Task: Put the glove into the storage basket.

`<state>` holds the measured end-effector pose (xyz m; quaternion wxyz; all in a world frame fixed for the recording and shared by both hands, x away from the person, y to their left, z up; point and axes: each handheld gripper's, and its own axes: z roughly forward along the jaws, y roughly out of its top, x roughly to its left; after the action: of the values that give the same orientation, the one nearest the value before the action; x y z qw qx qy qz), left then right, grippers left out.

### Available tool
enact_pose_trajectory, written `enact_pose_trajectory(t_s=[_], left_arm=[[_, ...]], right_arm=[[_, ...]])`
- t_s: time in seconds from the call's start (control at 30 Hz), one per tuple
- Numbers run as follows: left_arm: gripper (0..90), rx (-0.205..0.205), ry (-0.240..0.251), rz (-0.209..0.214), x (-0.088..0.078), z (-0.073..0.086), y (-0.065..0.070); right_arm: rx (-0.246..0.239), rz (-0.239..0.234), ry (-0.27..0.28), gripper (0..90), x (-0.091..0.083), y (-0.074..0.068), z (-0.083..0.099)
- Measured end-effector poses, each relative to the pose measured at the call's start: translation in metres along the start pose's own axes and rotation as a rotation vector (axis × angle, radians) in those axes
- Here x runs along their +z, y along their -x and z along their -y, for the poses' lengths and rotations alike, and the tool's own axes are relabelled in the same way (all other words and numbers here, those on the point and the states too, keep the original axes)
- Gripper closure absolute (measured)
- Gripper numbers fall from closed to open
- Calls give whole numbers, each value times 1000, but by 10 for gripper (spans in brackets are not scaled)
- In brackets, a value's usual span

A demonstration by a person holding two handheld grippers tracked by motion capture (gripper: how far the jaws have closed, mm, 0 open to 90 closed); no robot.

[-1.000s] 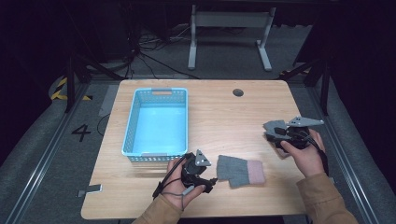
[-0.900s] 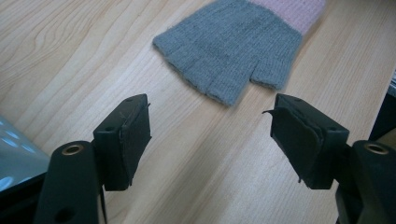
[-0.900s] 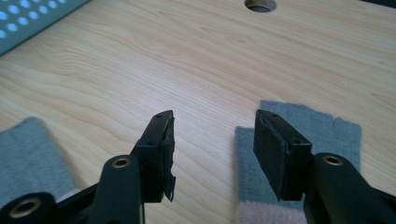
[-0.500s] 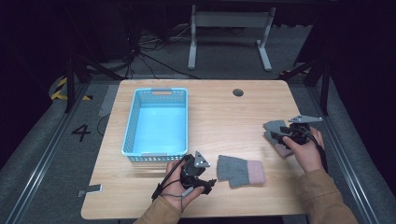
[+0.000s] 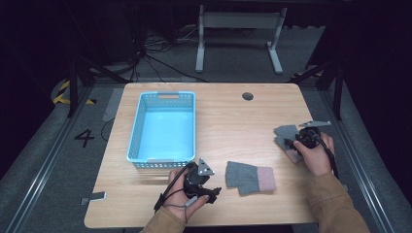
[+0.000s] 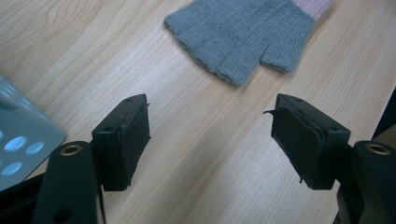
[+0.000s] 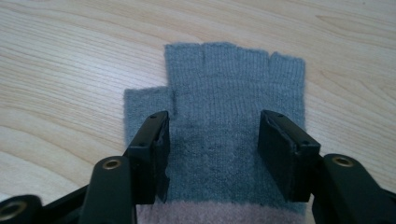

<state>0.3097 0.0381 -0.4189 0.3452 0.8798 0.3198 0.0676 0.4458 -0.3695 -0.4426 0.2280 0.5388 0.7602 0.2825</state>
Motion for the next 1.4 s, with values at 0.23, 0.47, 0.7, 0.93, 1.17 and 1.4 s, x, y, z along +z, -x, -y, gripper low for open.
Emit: enact_pose_trajectory(t_s=[0.23,0.47,0.7,0.93,1.17,1.4], left_arm=[[286,1,1,-4,1,0,0],[285,1,0,-4,1,0,1],[285,4,-1,-4,1,0,0],[285,-1,3,0,1,0,0],[285,8,5,8,1,-2,1],[285,15,0,15,2,-5,2]], right_arm=[[14,0,-18,489,3,0,2],[18,-4,-19,710,2,-1,3],[19,-21,-20,791,0,-1,4],[23,-38,1,797,-8,0,3],[36,-60,34,795,-23,1,0],[25,-78,58,794,-38,0,-3]])
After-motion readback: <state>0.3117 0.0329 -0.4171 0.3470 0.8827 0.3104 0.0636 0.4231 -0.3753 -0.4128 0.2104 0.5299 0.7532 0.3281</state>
